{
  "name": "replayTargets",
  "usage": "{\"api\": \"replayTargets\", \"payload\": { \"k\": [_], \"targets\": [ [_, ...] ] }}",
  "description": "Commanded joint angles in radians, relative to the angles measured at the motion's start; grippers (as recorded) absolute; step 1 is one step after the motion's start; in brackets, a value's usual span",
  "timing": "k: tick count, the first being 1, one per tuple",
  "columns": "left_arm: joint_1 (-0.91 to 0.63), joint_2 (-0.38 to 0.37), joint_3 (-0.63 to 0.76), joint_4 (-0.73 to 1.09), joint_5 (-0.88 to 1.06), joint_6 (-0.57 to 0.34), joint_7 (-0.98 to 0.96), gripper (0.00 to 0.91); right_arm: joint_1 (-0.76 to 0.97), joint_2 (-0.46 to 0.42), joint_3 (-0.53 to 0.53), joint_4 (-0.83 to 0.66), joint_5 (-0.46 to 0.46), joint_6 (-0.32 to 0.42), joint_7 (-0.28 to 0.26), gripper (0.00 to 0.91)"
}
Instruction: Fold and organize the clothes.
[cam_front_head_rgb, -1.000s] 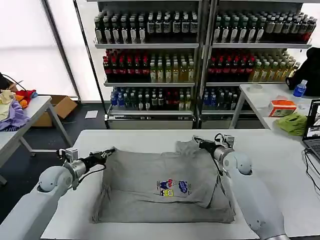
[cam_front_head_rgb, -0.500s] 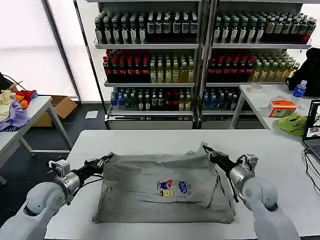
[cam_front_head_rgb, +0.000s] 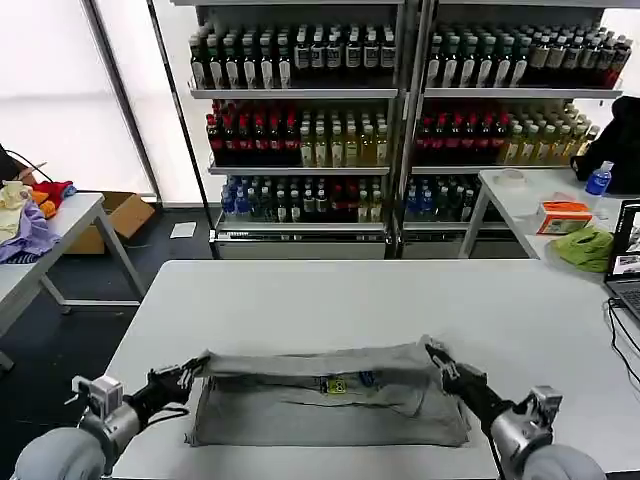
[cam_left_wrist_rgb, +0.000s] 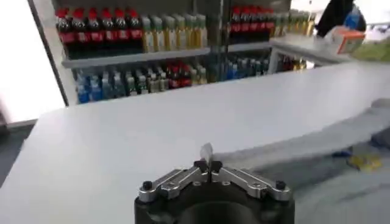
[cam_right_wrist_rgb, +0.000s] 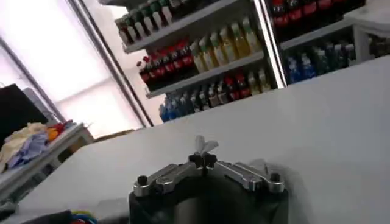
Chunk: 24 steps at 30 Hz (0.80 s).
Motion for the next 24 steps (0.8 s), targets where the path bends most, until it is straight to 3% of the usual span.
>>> {"api": "replayTargets", "payload": {
  "k": [1, 6, 8, 10, 11, 17, 24],
  "targets": [
    [0.214, -0.070, -0.084, -0.090, 0.165, -0.024, -0.010, 0.907, -0.160, 0.018, 0.056, 0.078, -0.079, 0.066, -0.034, 0.907],
    [0.187, -0.073, -0.158, -0.106, 0.123, -0.028, -0.039, 0.907, -0.154, 0.007, 0.101, 0.069, -0.180, 0.162, -0.080, 0.907],
    [0.196, -0.077, -0.185, -0.131, 0.096, -0.029, -0.058, 0.907, -0.150, 0.011, 0.125, 0.048, -0.297, 0.230, -0.122, 0.907],
    [0.208, -0.099, -0.178, -0.152, 0.093, -0.038, -0.091, 0.907, -0.132, 0.031, 0.167, -0.016, -0.490, 0.317, -0.164, 0.907],
    [0.217, -0.114, -0.169, -0.159, 0.093, -0.047, -0.113, 0.907, -0.125, 0.039, 0.182, -0.043, -0.505, 0.352, -0.173, 0.907],
    [0.180, -0.234, -0.056, -0.146, 0.090, -0.059, -0.223, 0.907, -0.108, 0.062, 0.226, -0.091, -0.453, 0.437, -0.169, 0.907],
    [0.102, -0.333, 0.035, -0.125, 0.095, -0.062, -0.330, 0.907, -0.110, 0.092, 0.274, -0.050, -0.312, 0.378, -0.145, 0.907]
  ]
}}
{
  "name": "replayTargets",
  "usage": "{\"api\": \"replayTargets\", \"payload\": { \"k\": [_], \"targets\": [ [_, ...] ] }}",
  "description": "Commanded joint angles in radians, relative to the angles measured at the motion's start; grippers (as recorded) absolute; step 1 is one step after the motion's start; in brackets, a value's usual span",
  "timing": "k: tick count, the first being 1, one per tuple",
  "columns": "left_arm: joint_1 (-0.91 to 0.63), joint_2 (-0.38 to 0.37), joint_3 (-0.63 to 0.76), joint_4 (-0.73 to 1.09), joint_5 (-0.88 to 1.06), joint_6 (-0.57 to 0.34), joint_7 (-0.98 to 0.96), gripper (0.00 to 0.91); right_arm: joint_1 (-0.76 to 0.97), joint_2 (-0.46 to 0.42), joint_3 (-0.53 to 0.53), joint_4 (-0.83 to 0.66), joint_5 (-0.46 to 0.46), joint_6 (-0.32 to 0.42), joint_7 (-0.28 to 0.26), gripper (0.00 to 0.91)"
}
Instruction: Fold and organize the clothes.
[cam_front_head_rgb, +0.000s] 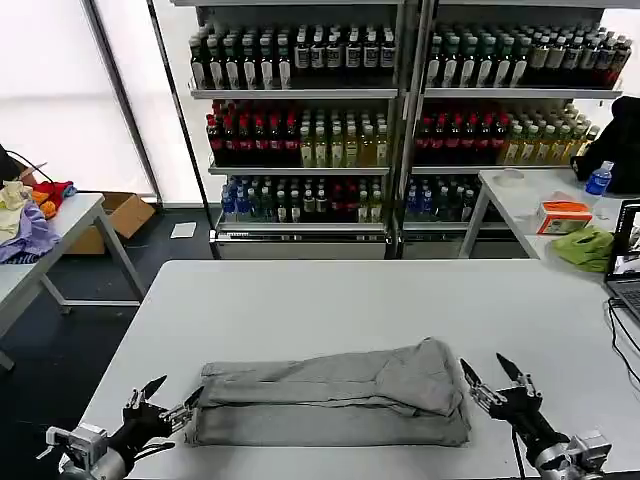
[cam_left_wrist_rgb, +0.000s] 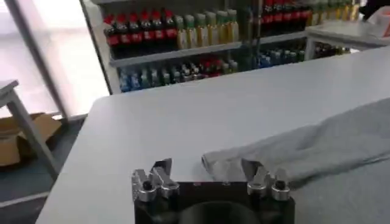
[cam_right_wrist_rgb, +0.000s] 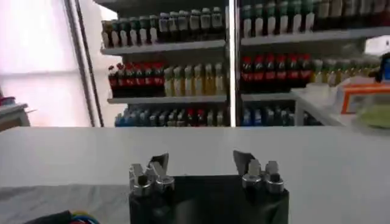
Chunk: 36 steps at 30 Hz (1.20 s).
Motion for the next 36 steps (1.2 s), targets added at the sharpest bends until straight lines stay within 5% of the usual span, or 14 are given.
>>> {"api": "replayTargets", "payload": {
  "k": [1, 9, 14, 17, 18, 22, 36],
  "targets": [
    [-0.065, -0.173, 0.118, 0.006, 0.011, -0.021, -0.193, 0.907, -0.011, 0.044, 0.082, -0.013, 0.020, 0.069, -0.023, 0.907],
    [-0.076, -0.255, 0.181, 0.065, 0.099, -0.033, -0.230, 0.907, -0.024, 0.071, 0.058, 0.000, 0.032, 0.061, -0.015, 0.907],
    [-0.068, -0.263, 0.200, 0.102, 0.085, -0.043, -0.254, 0.887, -0.025, 0.073, 0.062, 0.020, 0.134, 0.017, -0.007, 0.907],
    [-0.068, -0.265, 0.204, 0.110, 0.084, -0.047, -0.260, 0.645, -0.023, 0.074, 0.056, 0.019, 0.132, 0.018, -0.007, 0.907],
    [-0.068, -0.268, 0.208, 0.110, 0.085, -0.046, -0.260, 0.433, -0.024, 0.075, 0.055, 0.020, 0.131, 0.018, -0.007, 0.907],
    [-0.055, -0.279, 0.233, 0.088, 0.085, -0.058, -0.263, 0.040, -0.025, 0.076, 0.052, 0.025, 0.131, 0.018, -0.006, 0.907],
    [-0.052, -0.291, 0.245, 0.098, 0.060, -0.100, -0.242, 0.010, -0.039, 0.094, 0.051, 0.042, 0.128, 0.020, -0.002, 0.907]
  ]
}}
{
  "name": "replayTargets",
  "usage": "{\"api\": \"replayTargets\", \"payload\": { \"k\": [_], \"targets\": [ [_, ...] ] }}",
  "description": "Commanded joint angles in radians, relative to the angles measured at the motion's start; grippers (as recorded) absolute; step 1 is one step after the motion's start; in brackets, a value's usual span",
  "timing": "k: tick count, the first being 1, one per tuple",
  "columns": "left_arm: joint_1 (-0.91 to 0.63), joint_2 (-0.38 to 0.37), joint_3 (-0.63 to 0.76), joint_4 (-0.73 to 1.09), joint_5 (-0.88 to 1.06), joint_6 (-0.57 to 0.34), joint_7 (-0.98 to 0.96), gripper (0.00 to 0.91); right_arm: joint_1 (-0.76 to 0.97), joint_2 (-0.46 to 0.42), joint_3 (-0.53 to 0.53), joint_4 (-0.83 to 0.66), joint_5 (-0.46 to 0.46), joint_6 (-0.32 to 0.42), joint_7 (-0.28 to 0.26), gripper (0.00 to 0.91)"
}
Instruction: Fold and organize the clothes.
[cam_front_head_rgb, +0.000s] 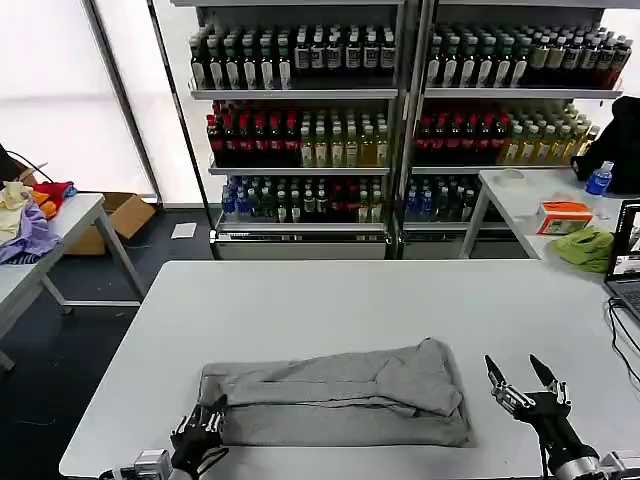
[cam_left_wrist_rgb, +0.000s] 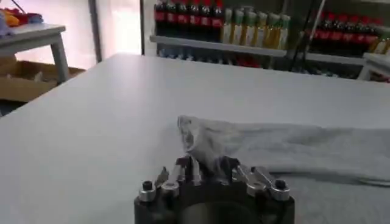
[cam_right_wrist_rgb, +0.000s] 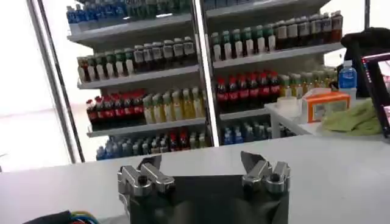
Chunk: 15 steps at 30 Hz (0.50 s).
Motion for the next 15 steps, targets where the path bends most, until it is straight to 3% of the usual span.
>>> {"api": "replayTargets", "payload": {
  "k": [1, 8, 15],
  "targets": [
    [-0.001, -0.013, 0.003, -0.005, -0.028, -0.027, 0.004, 0.010, -0.003, 0.007, -0.002, 0.004, 0.012, -0.002, 0.002, 0.907],
    [-0.010, 0.020, -0.107, -0.065, -0.130, -0.022, 0.018, 0.010, -0.001, -0.003, -0.010, 0.013, 0.012, -0.005, 0.009, 0.907],
    [-0.022, 0.137, -0.441, -0.044, -0.263, 0.026, 0.112, 0.010, 0.005, -0.017, -0.004, 0.016, 0.020, -0.006, 0.011, 0.907]
  ]
}}
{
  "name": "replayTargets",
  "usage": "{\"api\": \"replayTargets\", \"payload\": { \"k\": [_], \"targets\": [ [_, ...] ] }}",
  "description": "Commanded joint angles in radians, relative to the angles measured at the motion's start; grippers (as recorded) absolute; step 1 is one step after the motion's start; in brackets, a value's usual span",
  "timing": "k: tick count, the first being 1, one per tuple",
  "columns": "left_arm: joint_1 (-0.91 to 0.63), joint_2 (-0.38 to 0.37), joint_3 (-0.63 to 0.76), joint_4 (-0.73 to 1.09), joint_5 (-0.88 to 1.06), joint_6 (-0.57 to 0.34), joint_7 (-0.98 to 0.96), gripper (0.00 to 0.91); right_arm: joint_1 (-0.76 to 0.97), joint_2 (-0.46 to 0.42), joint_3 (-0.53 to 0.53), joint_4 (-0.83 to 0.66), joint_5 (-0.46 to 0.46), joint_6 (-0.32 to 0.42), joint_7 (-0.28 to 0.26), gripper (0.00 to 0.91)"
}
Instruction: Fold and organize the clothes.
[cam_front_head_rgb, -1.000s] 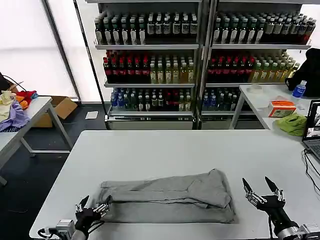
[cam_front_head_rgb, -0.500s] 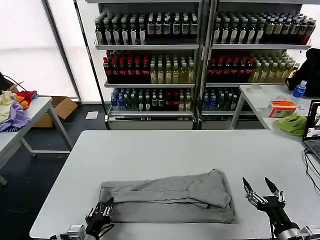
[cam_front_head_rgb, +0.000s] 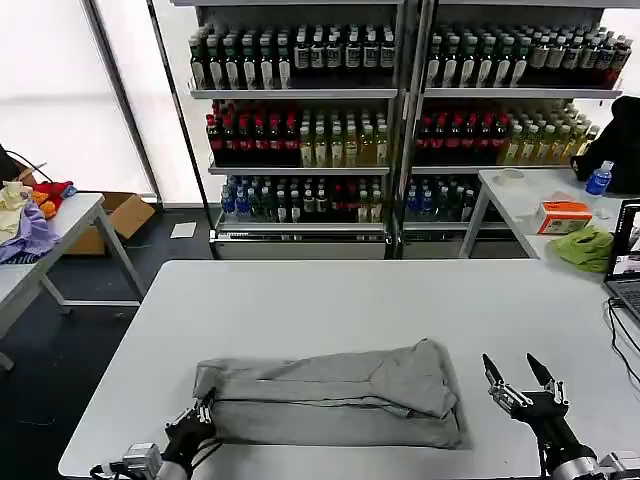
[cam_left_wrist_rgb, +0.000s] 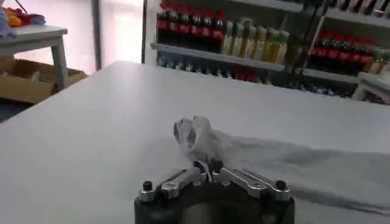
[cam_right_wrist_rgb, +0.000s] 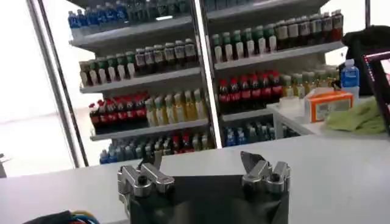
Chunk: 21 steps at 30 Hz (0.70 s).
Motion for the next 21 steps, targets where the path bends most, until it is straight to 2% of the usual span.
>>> {"api": "replayTargets", "payload": {
  "k": [1, 8, 10, 13, 16, 19, 21],
  "targets": [
    [-0.014, 0.134, -0.406, 0.026, -0.182, 0.035, 0.105, 0.010, 0.003, -0.007, -0.002, -0.004, 0.005, 0.001, 0.002, 0.907],
    [-0.029, 0.308, -0.599, 0.180, -0.211, 0.033, 0.146, 0.010, 0.012, -0.016, -0.008, -0.001, 0.010, 0.001, 0.005, 0.907],
    [-0.026, 0.326, -0.610, 0.171, -0.212, 0.033, 0.149, 0.010, 0.013, -0.018, -0.006, -0.001, 0.012, 0.001, 0.007, 0.907],
    [-0.027, 0.312, -0.591, 0.088, -0.211, 0.049, 0.143, 0.010, 0.011, -0.016, -0.005, 0.010, 0.019, 0.000, 0.010, 0.907],
    [0.017, 0.267, -0.484, -0.073, -0.228, 0.057, 0.087, 0.010, 0.008, -0.012, -0.007, 0.027, 0.018, 0.005, 0.019, 0.907],
    [0.056, 0.253, -0.259, -0.232, -0.235, 0.064, 0.026, 0.010, 0.009, -0.009, -0.012, 0.044, 0.016, 0.006, 0.022, 0.907],
    [0.010, 0.267, -0.025, -0.277, -0.238, 0.089, -0.046, 0.010, 0.007, -0.008, -0.020, 0.051, 0.012, 0.005, 0.021, 0.907]
  ]
}}
